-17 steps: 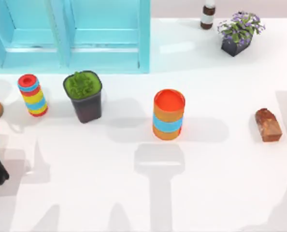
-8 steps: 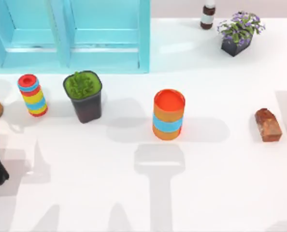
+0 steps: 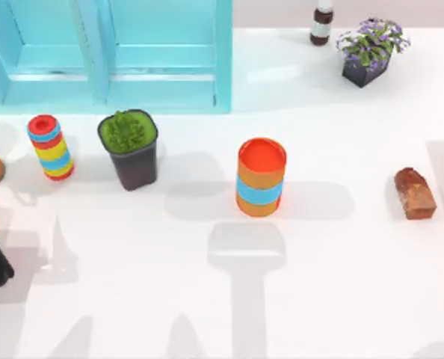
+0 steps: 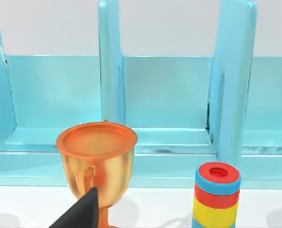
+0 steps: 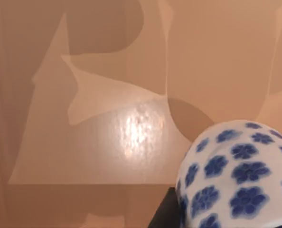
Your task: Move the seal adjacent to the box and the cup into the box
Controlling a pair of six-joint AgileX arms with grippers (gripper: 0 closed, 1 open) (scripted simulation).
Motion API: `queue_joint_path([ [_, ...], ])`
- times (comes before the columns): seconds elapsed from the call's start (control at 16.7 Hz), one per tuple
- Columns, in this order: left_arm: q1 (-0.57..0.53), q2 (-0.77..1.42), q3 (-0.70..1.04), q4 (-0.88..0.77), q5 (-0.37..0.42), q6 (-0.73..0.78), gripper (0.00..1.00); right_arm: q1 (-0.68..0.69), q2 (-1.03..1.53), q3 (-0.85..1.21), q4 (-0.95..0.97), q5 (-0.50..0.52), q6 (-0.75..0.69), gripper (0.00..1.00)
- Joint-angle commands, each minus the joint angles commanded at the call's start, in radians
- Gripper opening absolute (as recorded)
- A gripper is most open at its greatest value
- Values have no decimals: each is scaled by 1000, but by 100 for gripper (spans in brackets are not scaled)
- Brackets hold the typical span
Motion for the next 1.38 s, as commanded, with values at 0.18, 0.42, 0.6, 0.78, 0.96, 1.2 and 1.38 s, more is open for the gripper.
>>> queue_joint_path([
  [0.18,0,0,0,0,0,0,100,0,0,0,0,0,0,68],
  [0.42,0,0,0,0,0,0,100,0,0,0,0,0,0,98],
  [0.6,0,0,0,0,0,0,100,0,0,0,0,0,0,100],
  [0.78,0,0,0,0,0,0,100,0,0,0,0,0,0,100],
  [0.96,0,0,0,0,0,0,100,1,-1,0,0,0,0,100],
  [1.2,0,0,0,0,0,0,100,6,-20,59,-60,2,-4,100],
  [1.38,0,0,0,0,0,0,100,3,-44,143,-158,11,-9,100],
])
